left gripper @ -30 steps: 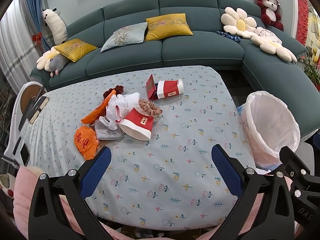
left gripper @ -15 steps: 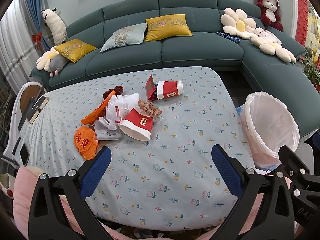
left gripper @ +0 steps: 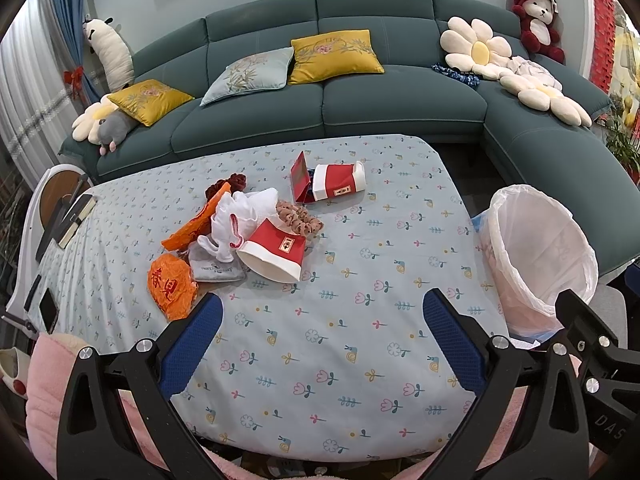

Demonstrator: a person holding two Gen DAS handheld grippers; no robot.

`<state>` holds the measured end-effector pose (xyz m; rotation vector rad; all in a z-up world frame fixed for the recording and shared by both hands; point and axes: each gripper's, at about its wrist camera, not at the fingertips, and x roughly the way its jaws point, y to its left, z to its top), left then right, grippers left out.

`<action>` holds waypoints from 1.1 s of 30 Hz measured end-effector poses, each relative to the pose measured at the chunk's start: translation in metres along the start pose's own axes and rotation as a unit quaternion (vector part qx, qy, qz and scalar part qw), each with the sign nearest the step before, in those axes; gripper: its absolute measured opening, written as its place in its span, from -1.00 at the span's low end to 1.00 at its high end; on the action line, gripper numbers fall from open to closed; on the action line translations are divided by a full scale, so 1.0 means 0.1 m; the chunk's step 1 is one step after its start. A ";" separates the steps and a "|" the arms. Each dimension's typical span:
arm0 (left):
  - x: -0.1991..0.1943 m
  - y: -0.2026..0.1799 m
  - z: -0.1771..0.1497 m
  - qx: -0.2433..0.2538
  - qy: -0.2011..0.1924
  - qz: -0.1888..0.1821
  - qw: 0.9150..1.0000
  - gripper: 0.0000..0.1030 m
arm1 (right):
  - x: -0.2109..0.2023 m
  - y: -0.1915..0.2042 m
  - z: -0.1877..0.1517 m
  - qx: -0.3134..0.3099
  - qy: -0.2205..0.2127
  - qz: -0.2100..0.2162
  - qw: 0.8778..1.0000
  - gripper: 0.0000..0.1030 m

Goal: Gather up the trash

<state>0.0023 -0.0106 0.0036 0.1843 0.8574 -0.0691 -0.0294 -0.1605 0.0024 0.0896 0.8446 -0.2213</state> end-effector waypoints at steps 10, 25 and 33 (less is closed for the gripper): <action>0.00 0.00 -0.01 0.001 -0.001 0.000 1.000 0.86 | -0.02 0.00 0.02 -0.001 -0.001 -0.002 1.000 0.86; 0.02 -0.04 0.09 0.000 -0.003 -0.006 1.000 0.86 | -0.05 0.02 0.07 -0.002 -0.007 -0.014 1.000 0.86; 0.02 0.02 0.07 -0.005 -0.008 -0.017 1.000 0.86 | -0.08 0.06 0.10 -0.001 -0.013 -0.020 1.000 0.86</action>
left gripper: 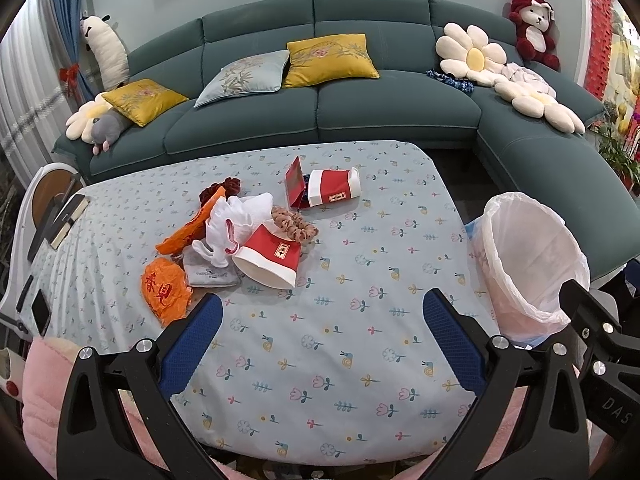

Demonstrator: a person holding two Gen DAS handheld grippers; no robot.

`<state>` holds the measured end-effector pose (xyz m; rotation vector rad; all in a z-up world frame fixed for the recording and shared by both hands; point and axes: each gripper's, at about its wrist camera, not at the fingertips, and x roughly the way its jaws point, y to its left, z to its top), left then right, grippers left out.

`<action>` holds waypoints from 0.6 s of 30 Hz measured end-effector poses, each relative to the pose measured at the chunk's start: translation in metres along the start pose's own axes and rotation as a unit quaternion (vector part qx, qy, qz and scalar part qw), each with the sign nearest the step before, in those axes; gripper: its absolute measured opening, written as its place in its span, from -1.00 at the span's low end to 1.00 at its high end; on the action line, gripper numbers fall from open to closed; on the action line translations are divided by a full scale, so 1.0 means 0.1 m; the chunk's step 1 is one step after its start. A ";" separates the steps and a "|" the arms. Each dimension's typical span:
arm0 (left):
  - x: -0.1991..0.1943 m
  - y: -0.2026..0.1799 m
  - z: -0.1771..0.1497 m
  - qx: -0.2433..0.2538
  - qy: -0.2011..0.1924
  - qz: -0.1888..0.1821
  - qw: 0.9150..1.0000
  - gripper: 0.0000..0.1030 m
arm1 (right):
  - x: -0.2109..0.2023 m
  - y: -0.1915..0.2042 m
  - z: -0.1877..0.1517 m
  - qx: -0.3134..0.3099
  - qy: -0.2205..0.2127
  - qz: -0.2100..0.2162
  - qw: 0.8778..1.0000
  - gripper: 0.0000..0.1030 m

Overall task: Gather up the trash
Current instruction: 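Reach the left tool to the orange plastic bag while the right tool reaches the red-and-white paper cup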

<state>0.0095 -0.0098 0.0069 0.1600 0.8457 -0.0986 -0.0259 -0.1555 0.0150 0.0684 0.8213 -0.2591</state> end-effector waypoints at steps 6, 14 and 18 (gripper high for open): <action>0.07 0.20 0.00 -0.025 0.000 0.002 1.000 0.86 | 0.02 0.15 0.03 -0.006 -0.001 0.002 1.000 0.86; 0.25 0.75 -0.05 -0.065 0.003 0.021 0.998 0.86 | 0.15 0.50 0.06 -0.013 0.011 0.020 1.000 0.86; 0.45 1.11 -0.07 -0.089 0.020 0.032 0.995 0.86 | 0.27 0.79 0.12 -0.021 0.017 0.032 0.999 0.86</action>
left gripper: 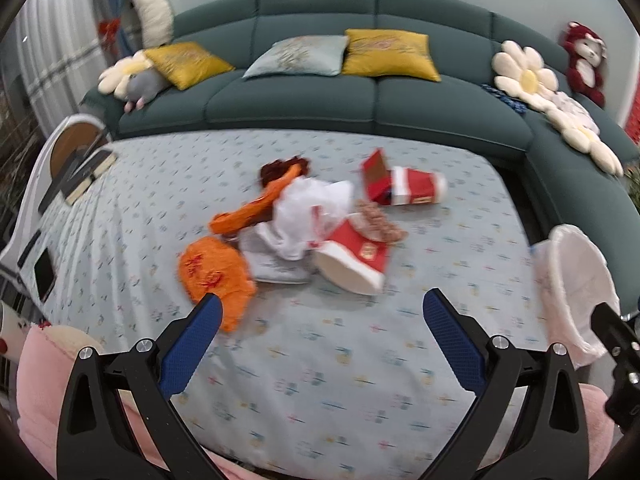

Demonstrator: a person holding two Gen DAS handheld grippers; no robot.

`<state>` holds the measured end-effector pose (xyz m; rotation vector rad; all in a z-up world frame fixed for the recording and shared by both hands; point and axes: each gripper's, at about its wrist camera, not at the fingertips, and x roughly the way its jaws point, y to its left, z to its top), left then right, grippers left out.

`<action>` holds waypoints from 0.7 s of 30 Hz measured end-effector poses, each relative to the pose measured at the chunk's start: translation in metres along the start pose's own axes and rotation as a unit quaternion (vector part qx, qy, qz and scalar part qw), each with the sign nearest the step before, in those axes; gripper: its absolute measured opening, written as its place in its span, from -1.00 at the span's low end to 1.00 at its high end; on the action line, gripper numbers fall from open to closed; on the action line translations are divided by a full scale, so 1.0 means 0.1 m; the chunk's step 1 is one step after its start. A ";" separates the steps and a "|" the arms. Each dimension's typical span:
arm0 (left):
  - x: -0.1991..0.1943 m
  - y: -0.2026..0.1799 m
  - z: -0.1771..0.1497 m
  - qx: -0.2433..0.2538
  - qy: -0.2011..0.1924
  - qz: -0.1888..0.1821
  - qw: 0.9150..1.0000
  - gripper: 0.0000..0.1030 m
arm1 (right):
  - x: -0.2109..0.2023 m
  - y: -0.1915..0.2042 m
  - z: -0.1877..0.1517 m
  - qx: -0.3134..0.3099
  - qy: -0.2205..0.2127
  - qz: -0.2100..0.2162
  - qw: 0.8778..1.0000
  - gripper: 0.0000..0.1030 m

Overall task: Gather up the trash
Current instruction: 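Reach the left tool to the orange plastic bag while the right tool reaches the red-and-white paper cup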

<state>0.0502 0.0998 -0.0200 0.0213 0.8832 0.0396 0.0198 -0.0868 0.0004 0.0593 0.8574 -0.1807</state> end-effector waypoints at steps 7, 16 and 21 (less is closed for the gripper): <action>0.50 0.74 0.08 -0.068 0.039 0.032 0.996 0.86 | 0.30 0.55 0.16 -0.017 0.010 0.027 0.999 0.86; 1.11 1.30 0.08 -0.140 0.095 0.029 0.985 0.86 | 0.83 1.21 0.19 -0.051 0.039 0.052 0.997 0.86; 1.44 1.37 0.04 -0.160 0.125 0.012 0.979 0.86 | 1.10 1.49 0.13 -0.083 0.058 0.045 0.994 0.86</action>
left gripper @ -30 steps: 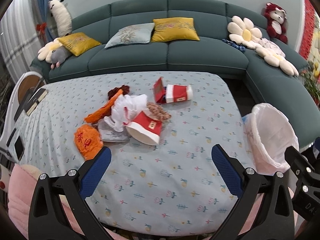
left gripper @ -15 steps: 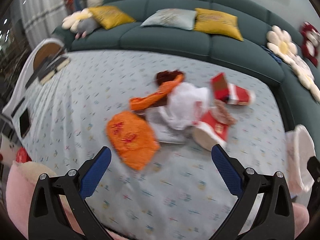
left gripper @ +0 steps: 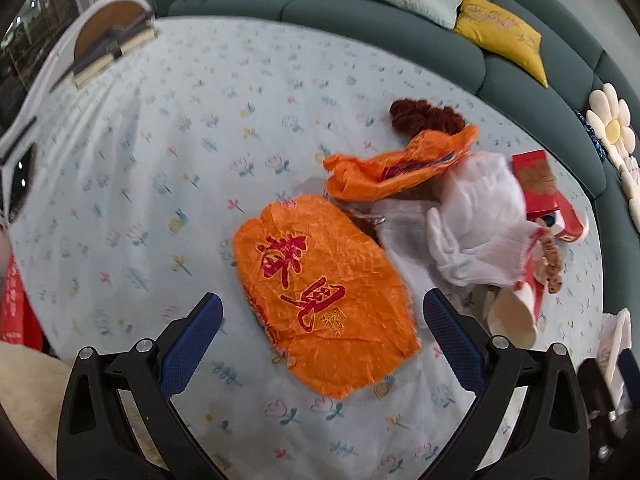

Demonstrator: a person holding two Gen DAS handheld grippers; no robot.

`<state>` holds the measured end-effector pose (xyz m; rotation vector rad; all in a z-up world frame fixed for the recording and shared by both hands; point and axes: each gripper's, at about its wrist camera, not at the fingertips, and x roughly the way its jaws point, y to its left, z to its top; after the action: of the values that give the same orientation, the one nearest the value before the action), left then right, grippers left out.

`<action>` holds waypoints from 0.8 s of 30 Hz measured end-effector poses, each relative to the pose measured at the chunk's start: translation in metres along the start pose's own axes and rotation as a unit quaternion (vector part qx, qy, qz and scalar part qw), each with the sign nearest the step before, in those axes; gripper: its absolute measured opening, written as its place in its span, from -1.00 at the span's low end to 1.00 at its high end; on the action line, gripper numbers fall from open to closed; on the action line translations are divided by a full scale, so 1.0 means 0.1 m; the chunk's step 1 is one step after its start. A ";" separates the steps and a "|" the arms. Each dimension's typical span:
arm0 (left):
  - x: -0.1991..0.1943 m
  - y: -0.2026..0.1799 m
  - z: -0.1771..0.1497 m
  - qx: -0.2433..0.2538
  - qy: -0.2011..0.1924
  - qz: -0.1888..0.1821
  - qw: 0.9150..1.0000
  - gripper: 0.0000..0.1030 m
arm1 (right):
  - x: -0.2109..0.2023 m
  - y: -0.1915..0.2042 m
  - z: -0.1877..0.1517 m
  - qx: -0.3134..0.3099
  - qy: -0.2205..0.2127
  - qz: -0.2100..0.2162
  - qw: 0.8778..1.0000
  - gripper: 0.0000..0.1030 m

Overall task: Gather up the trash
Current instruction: 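Reach the left tool to the orange plastic bag while the right tool reaches the red-and-white paper cup, then close the left tool on the orange bag while the right tool grasps the paper cup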

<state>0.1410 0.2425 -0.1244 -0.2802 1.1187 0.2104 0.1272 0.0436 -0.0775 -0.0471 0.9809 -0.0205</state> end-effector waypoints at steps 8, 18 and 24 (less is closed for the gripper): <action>0.31 0.13 -0.01 -0.050 0.040 -0.032 0.997 0.84 | 0.45 0.25 0.04 -0.032 0.025 -0.015 0.999 0.82; 0.26 0.14 -0.02 -0.049 0.037 -0.071 0.996 -0.21 | 0.71 0.27 0.06 -0.034 0.048 -0.009 0.998 0.05; 0.11 0.14 -0.03 -0.040 0.024 -0.084 0.995 -0.74 | 0.66 0.24 0.03 -0.032 0.054 0.011 0.998 -0.77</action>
<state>0.1393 0.2548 -0.1369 -0.4517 1.1300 0.0990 0.1664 0.0656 -0.1314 -0.0938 1.0906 0.0295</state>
